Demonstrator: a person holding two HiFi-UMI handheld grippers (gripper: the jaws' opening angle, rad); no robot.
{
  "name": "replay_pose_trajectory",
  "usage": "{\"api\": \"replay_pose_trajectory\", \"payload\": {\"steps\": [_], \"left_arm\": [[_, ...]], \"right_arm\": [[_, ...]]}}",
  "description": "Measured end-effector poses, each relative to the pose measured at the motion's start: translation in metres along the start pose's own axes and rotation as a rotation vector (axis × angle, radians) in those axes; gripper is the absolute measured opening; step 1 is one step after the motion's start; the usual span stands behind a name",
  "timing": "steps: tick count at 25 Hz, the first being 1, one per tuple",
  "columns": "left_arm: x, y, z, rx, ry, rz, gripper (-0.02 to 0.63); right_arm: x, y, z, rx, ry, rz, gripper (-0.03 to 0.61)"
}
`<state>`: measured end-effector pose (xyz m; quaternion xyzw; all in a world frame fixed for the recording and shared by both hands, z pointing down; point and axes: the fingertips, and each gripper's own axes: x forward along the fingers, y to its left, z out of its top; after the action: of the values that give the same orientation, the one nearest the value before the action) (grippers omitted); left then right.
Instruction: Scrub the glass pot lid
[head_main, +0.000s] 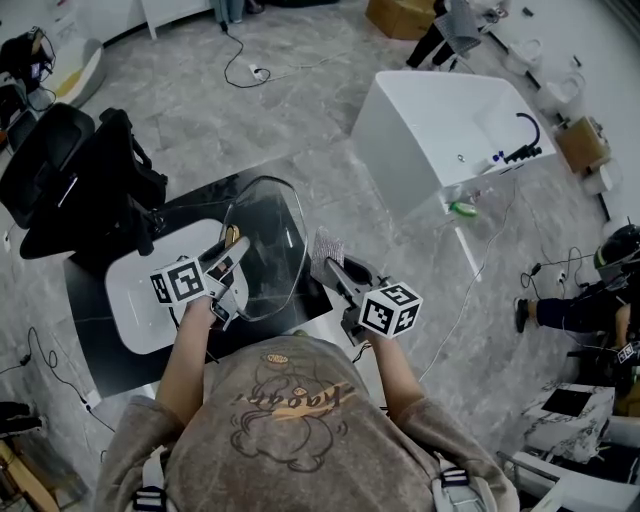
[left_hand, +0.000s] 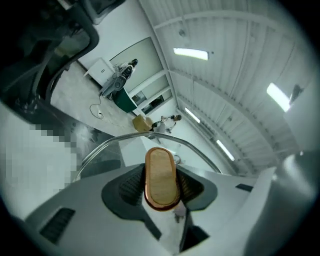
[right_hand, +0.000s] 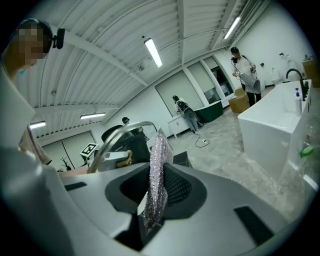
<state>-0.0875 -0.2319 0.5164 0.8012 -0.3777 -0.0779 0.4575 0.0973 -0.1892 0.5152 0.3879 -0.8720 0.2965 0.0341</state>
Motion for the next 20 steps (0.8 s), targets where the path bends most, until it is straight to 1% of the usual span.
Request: {"api": "replay_pose_trajectory", "payload": {"steps": [3,4,5,6,7,11,13,16,18,20], "left_arm": [[0.005,0.009,-0.007,0.238,0.096,0.189,0.179],[0.008,0.011,-0.009,0.315,0.129,0.237,0.179],[0.01,0.013,-0.012,0.376,0.157,0.272,0.179],[0.012,0.014,-0.014,0.414,0.179,0.293,0.179],[0.014,0.016,-0.016,0.432,0.195,0.305,0.179],[0.023,0.028,-0.023,0.446,0.235,0.324,0.18],[0.03,0.036,-0.028,0.479,0.261,0.343,0.18],[0.041,0.051,-0.038,0.549,0.31,0.378,0.179],[0.049,0.061,-0.048,0.585,0.351,0.392,0.18],[0.056,0.071,-0.058,0.6,0.386,0.402,0.181]], "right_arm": [[-0.001,-0.004,-0.004,-0.001,0.003,-0.022,0.087],[-0.001,-0.006,-0.005,0.002,0.003,-0.029,0.087],[-0.001,-0.007,-0.006,0.005,0.003,-0.035,0.087],[-0.001,-0.007,-0.008,0.006,0.004,-0.042,0.087],[-0.002,-0.008,-0.009,0.005,0.006,-0.048,0.087],[-0.006,-0.015,-0.012,-0.001,0.006,-0.089,0.087],[-0.009,-0.02,-0.011,0.001,-0.011,-0.124,0.087],[-0.016,-0.026,-0.012,0.012,-0.032,-0.163,0.087],[-0.019,-0.026,-0.016,0.025,-0.033,-0.171,0.087],[-0.021,-0.025,-0.019,0.035,-0.033,-0.171,0.087]]}}
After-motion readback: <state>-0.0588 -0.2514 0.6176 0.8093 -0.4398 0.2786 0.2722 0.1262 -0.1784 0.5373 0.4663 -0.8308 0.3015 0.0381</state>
